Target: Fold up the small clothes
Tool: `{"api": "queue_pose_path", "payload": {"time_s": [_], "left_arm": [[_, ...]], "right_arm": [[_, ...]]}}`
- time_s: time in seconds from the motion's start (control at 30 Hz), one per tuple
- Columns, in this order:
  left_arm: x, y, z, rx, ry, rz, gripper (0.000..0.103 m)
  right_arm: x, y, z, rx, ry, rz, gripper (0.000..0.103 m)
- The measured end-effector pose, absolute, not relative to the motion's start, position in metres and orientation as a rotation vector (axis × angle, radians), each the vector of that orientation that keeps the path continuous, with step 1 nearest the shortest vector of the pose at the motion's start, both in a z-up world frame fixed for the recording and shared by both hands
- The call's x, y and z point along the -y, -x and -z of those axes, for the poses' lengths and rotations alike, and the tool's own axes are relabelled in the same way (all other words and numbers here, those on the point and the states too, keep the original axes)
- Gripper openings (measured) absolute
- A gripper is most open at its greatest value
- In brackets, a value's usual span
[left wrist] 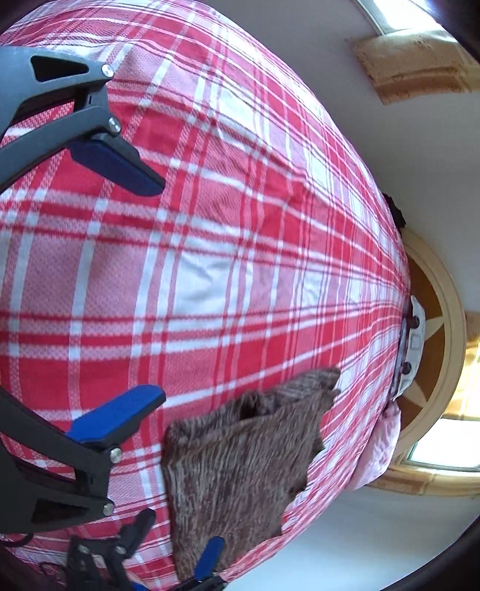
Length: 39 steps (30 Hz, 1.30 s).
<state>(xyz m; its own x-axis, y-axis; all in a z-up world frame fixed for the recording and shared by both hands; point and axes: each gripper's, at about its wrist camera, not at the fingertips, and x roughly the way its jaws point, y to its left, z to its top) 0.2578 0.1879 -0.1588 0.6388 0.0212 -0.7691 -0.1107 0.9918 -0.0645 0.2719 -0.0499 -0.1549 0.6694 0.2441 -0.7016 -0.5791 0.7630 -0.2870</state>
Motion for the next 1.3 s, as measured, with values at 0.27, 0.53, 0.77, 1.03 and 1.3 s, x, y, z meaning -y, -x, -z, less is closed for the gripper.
{"api": "queue_pose_path", "payload": {"time_s": [0.27,0.53,0.77,1.03,1.3], "left_arm": [[-0.227,-0.261,0.154,-0.853,0.277,-0.043,0.103],[-0.237,-0.292,0.145,-0.818,0.322,0.082,0.103],[-0.215,-0.349,0.137,-0.82,0.37,0.252,0.103],[-0.174,-0.412,0.144,-0.846,0.375,0.35,0.103],[-0.143,-0.454,0.157,-0.883,0.296,0.365,0.096]], "right_arm": [[0.001,-0.272,0.168,-0.656,0.651,-0.536,0.079],[-0.032,-0.276,0.182,-0.578,0.77,-0.44,0.059],[-0.031,-0.277,0.189,-0.578,0.778,-0.431,0.029],[-0.025,-0.286,0.191,-0.614,0.716,-0.44,0.022],[-0.026,-0.289,0.194,-0.61,0.716,-0.435,0.022]]}}
